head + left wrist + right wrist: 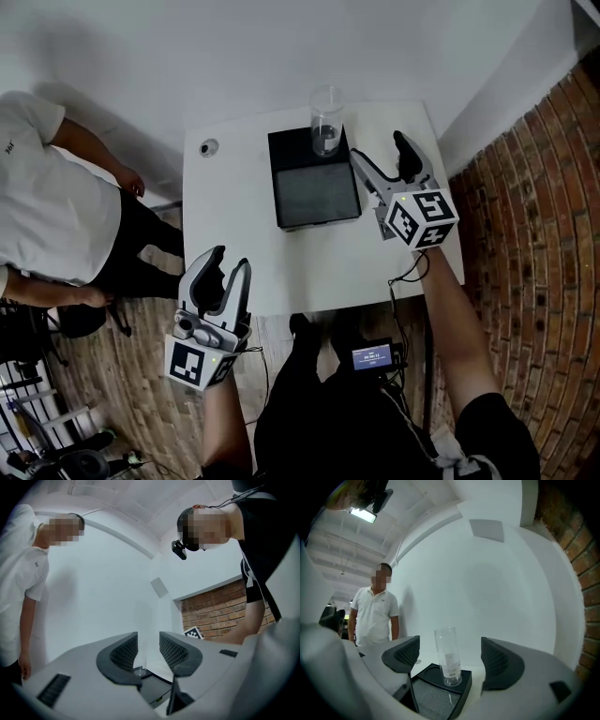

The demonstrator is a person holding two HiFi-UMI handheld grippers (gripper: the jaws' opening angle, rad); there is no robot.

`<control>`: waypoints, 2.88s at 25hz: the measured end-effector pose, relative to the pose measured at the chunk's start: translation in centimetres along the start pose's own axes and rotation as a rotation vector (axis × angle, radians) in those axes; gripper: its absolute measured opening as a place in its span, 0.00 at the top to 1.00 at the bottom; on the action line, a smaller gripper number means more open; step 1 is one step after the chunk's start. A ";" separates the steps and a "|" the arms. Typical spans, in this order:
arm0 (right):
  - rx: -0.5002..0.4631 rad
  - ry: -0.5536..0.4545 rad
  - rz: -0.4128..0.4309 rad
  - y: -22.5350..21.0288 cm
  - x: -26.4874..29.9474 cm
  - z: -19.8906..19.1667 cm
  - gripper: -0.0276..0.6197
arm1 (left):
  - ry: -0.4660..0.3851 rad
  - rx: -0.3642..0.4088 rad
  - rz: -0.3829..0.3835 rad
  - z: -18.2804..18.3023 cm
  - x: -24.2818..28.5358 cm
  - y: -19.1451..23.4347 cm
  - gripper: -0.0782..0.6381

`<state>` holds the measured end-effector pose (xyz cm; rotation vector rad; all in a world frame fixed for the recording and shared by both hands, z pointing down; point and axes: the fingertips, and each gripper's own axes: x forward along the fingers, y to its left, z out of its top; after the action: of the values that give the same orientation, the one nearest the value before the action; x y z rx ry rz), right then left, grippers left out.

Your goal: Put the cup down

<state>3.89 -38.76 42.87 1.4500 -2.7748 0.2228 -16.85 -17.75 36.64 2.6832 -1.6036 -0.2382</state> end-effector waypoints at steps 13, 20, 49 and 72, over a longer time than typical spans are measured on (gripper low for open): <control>-0.059 -0.064 0.109 6.7 -7.7 5.4 0.31 | -0.002 0.044 -0.011 2.3 -1.0 -1.6 0.70; -0.083 -0.069 0.188 11.7 -12.1 6.2 0.31 | -0.030 0.050 -0.077 3.7 -1.2 -3.2 0.70; -0.089 -0.116 0.240 16.0 -17.0 8.8 0.94 | -0.005 0.071 -0.098 4.4 -1.0 -6.6 0.72; -0.094 -0.107 0.251 15.4 -16.5 8.7 0.94 | 0.002 0.072 -0.094 4.4 -0.4 -6.3 0.72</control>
<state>1.28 -17.71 31.17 1.1237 -3.0041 0.0145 -12.08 -14.11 31.84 2.8152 -1.5159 -0.1815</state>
